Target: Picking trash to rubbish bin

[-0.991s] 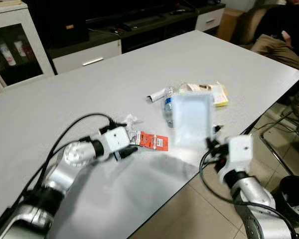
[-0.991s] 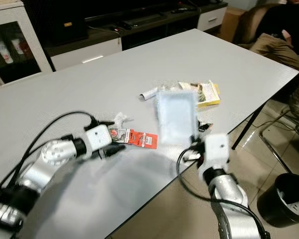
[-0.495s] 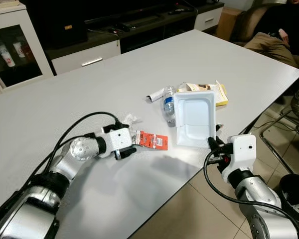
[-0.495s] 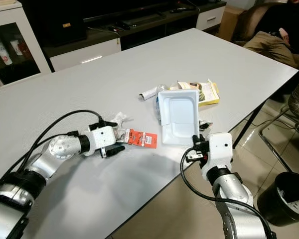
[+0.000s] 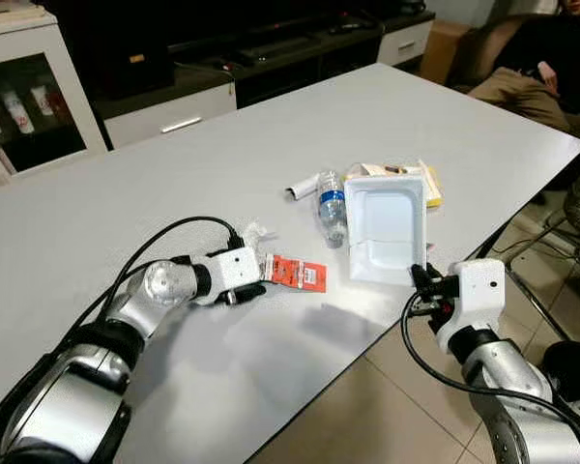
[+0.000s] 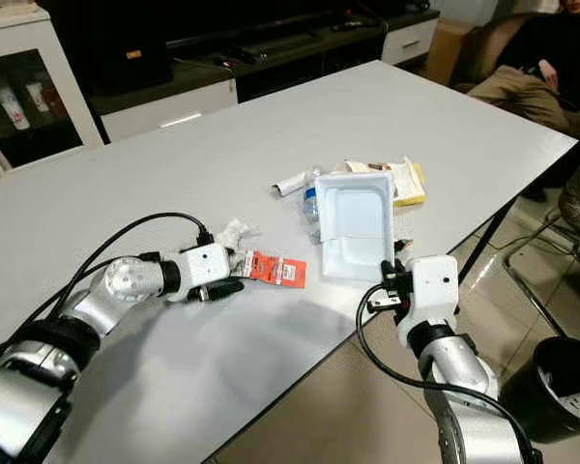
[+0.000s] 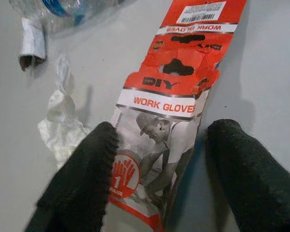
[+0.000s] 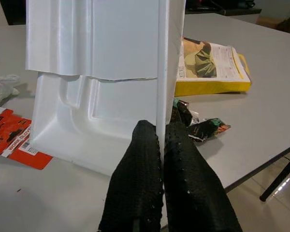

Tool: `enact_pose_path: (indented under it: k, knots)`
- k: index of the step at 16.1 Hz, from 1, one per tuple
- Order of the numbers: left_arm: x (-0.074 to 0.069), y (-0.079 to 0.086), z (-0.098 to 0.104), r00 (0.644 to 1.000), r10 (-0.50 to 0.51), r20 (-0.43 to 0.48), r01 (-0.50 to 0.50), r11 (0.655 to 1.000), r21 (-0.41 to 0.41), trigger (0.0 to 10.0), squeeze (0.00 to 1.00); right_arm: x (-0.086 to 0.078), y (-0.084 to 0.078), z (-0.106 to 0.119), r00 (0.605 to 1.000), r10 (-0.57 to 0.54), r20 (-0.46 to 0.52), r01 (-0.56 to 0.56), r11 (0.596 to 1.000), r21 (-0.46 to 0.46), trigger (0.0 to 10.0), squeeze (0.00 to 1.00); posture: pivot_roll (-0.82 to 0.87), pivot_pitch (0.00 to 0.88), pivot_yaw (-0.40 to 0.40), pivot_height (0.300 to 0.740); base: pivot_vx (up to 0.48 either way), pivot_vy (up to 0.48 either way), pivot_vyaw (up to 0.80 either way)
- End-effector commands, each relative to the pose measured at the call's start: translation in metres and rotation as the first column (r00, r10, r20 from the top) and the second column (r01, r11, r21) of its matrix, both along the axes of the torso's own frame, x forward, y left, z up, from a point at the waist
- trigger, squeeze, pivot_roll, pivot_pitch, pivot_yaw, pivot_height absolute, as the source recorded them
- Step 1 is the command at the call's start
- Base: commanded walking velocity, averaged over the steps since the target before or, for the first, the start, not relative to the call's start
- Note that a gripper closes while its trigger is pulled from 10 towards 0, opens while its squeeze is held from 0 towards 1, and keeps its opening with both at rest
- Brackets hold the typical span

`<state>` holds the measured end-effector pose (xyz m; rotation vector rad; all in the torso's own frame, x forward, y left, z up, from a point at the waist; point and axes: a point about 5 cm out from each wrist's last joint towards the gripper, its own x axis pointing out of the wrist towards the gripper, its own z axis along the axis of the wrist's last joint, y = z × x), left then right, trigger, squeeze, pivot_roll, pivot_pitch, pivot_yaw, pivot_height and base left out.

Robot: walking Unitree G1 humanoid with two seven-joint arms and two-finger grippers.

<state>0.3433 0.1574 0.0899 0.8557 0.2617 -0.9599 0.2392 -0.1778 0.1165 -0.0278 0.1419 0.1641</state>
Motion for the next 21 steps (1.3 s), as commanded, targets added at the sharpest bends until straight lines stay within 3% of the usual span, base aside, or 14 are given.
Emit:
enact_pose_path:
  k: [1,2,9,16,21]
  knots:
    - [-0.0022,0.0055,-0.0085,0.997,0.032,-0.070,-0.031,0.999,0.026,0.0,0.00,0.0027,-0.0021,0.0057,1.000,-0.002,0.015,0.002,1.000,0.006,10.0,0.00,-0.04,0.000,0.004,0.740,0.000,0.000,0.00]
    - [-0.0004,0.0055,-0.0090,0.992,0.055,-0.113,-0.053,0.998,0.021,0.0,0.00,0.0032,-0.0026,0.0058,1.000,-0.003,0.016,0.003,1.000,0.003,10.0,0.00,-0.04,0.000,0.005,0.740,0.000,0.000,0.00]
    - [-0.0024,0.0058,-0.0136,0.982,0.028,-0.185,-0.015,0.997,0.070,0.0,0.00,0.0035,-0.0035,0.0049,1.000,-0.007,0.016,0.007,1.000,-0.005,10.0,0.00,-0.04,0.000,0.002,0.740,0.000,0.000,0.00]
    - [-0.0053,0.0070,-0.0158,0.975,0.011,-0.221,0.002,0.998,0.061,0.0,0.00,0.0063,-0.0022,0.0051,1.000,0.004,0.019,-0.004,1.000,-0.013,10.0,0.00,-0.04,0.000,-0.003,0.740,0.000,0.000,0.00]
    - [-0.0028,0.0070,-0.0111,0.980,0.015,-0.199,-0.008,0.999,0.036,0.0,0.00,0.0072,-0.0011,0.0051,1.000,0.005,0.021,-0.005,1.000,-0.015,10.0,0.00,-0.03,0.000,-0.004,0.740,0.000,0.000,0.00]
